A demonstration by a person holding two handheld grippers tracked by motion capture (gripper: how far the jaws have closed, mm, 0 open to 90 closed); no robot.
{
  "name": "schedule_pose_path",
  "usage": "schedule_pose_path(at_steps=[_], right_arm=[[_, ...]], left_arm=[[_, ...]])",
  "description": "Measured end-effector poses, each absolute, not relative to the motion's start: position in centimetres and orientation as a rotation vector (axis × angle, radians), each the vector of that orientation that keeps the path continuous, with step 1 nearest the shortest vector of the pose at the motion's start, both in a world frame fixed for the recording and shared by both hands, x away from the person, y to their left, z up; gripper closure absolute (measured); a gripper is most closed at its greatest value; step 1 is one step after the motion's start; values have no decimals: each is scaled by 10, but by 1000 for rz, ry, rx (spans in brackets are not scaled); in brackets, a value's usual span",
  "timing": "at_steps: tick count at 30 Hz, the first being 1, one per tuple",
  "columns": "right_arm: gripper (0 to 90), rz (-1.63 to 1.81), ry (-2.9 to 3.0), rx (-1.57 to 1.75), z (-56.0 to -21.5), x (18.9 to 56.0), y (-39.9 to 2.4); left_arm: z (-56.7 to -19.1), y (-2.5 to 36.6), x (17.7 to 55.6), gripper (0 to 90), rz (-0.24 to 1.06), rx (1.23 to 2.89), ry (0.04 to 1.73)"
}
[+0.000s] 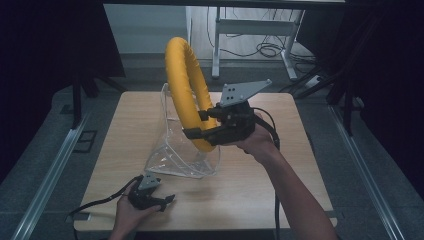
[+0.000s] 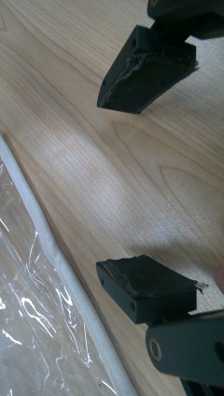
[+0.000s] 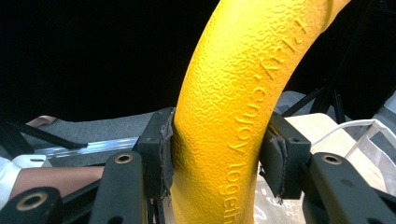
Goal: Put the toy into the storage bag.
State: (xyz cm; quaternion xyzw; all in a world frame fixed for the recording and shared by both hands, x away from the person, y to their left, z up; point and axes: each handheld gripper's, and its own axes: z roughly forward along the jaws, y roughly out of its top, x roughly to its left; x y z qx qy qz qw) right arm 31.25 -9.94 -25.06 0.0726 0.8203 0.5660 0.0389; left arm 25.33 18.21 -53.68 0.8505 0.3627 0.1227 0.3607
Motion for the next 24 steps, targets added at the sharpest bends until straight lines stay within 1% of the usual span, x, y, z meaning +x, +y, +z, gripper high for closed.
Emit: schedule_pose_path(at_steps=[24], right_arm=[[503,1754,2587,202,-272,318,-83]], left_arm=[[-536,182,253,188,316,2192,937]])
